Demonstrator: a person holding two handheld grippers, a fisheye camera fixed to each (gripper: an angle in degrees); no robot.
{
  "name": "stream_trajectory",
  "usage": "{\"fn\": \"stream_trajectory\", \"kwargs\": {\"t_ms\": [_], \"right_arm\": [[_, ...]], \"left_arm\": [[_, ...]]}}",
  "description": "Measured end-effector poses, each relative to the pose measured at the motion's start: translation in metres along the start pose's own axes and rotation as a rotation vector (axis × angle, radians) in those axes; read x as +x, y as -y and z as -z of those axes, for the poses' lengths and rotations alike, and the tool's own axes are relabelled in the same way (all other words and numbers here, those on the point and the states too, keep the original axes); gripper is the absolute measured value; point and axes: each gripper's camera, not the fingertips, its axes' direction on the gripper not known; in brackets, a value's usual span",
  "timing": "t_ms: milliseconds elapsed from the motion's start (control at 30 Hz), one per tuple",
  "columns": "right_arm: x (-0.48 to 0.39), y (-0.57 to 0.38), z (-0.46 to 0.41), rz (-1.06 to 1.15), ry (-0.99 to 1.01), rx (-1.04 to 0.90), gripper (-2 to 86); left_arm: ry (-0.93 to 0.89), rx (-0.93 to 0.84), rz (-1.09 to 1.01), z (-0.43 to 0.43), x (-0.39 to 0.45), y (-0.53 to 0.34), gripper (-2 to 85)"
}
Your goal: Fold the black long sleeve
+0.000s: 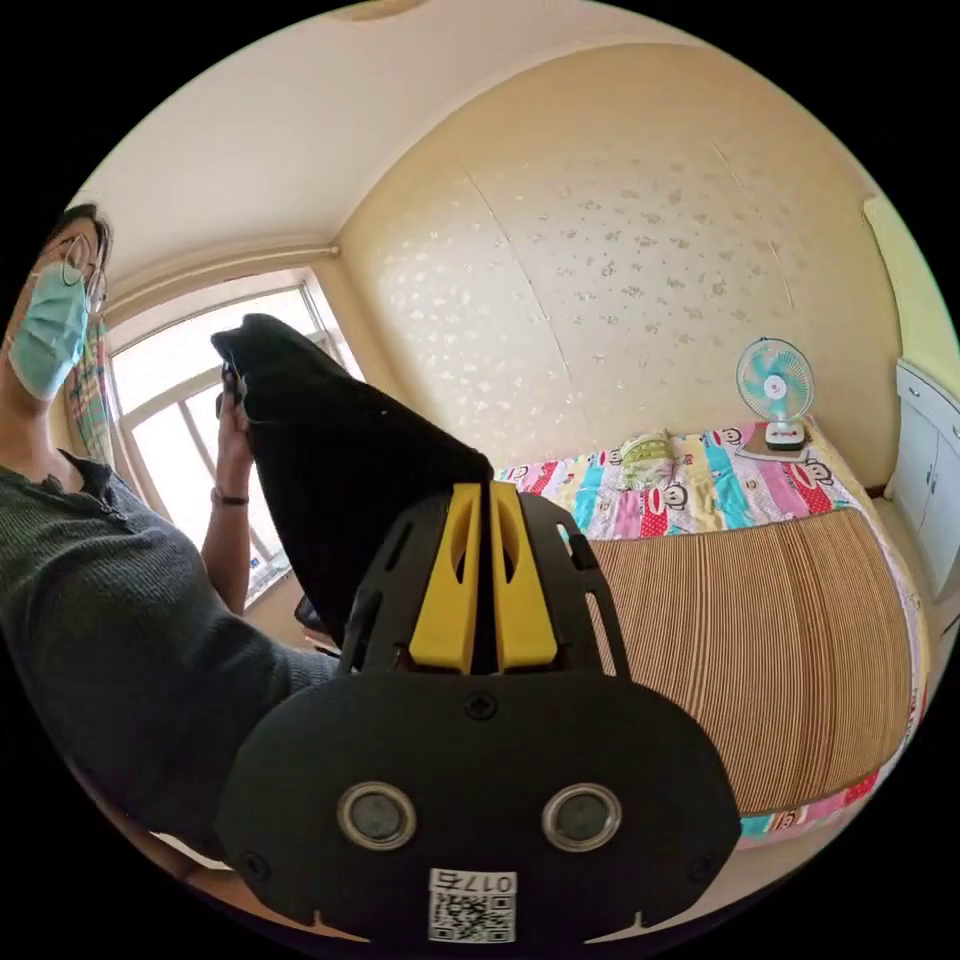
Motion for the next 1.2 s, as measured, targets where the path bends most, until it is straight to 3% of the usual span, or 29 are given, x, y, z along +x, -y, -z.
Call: {"fn": "stream_trajectory", "kwargs": {"t_ms": [167, 300, 400, 600, 700, 833, 1000, 1067, 1133, 1200], "right_arm": [[-0.012, 0.065, 0.11, 0.098, 0.119, 0.295, 1.8], [-0.041, 0.119, 0.159, 0.169, 0.088, 0.362, 1.6], [-0.064, 0.164, 0.195, 0.216, 0.162, 0.47, 1.7], [-0.069, 0.268, 0.152, 0.301, -0.432, 0.348, 1.7], [0.012, 0.324, 0.045, 0.333, -0.656, 0.155, 1.9], [0.209, 0.343, -0.143, 0.204, -0.685, -0.413, 2.1], [0.359, 0.216, -0.21, -0.087, -0.574, -0.871, 2.2], [0.398, 0.13, -0.209, -0.173, -0.472, -1.013, 2.0], [0.422, 0.062, -0.204, -0.223, -0.448, -1.151, 1.9], [0.445, 0.0, -0.191, -0.287, -0.466, -1.303, 2.0]], "left_arm": [[-0.008, -0.094, -0.055, 0.038, 0.02, 0.004, -0.3], [-0.023, -0.045, -0.143, 0.062, 0.051, 0.039, -0.3], [0.083, -0.014, -0.113, 0.08, 0.044, 0.078, -0.3], [0.422, -0.251, -0.063, 0.028, -0.068, 0.16, 0.8], [0.581, -0.402, 0.039, -0.032, -0.2, 0.178, 2.7], [0.876, -0.544, 0.426, -0.069, -0.387, 0.126, 7.6], [0.652, -0.656, 0.829, -0.08, -0.461, -0.029, 9.9], [0.56, -0.779, 0.942, -0.094, -0.463, -0.099, 9.6], [0.519, -0.977, 1.08, -0.109, -0.454, -0.18, 9.3], [0.492, -1.06, 1.156, -0.112, -0.446, -0.223, 9.5]]}}
